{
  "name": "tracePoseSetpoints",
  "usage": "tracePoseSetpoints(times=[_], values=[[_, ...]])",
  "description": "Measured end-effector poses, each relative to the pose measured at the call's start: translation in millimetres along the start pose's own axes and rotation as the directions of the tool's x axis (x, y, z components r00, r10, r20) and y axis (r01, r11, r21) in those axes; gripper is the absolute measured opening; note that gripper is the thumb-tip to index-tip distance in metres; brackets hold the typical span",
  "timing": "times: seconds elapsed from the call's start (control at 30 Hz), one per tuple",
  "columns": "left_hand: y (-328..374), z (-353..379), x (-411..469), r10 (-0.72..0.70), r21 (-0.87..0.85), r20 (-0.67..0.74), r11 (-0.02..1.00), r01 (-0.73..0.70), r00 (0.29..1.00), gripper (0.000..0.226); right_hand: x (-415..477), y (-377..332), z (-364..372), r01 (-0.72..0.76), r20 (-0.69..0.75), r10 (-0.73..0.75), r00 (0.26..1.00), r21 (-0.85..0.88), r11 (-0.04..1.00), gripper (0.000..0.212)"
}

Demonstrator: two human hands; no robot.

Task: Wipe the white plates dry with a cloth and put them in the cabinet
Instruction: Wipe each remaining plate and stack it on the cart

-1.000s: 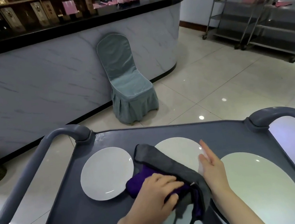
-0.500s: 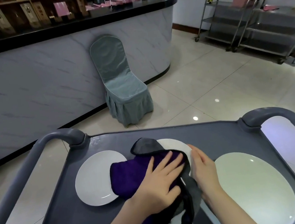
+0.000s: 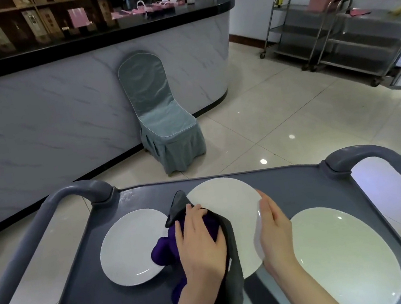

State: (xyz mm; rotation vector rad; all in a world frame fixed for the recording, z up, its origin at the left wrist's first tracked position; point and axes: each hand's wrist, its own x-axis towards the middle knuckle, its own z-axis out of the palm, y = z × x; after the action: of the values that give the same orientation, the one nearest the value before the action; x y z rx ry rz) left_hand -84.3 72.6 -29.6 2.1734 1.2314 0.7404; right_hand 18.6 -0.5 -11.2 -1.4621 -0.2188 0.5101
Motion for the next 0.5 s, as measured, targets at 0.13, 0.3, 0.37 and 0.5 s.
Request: tracePoseSetpoints(times=[0.13,0.3,0.37,0.5], values=[[17,4,12,0.298,0.103,0.315,0.933,-0.344,0.901,0.05,-3,7,7,0.004,0.007,-0.004,1.0,-0.034,0.999,0.029],[-6,-7,-6,0.526,0.107,0.442,0.773,-0.625,0.727,0.052,12,-3,-5,-0.026,-0.005,0.026,1.0,0.027,0.999,0.03],[-17,-12,-20,0.567,0.077,0.373,0.77,-0.634,0.734,0.049,16,-9,-11,-0.017,-0.028,0.017,0.999,0.014,1.0,0.03],[-19,-8,-34,0.497,0.057,0.395,0.826,-0.56,0.773,0.052,17,-12,-14,-0.012,-0.056,0.012,0.998,0.012,1.0,0.03]])
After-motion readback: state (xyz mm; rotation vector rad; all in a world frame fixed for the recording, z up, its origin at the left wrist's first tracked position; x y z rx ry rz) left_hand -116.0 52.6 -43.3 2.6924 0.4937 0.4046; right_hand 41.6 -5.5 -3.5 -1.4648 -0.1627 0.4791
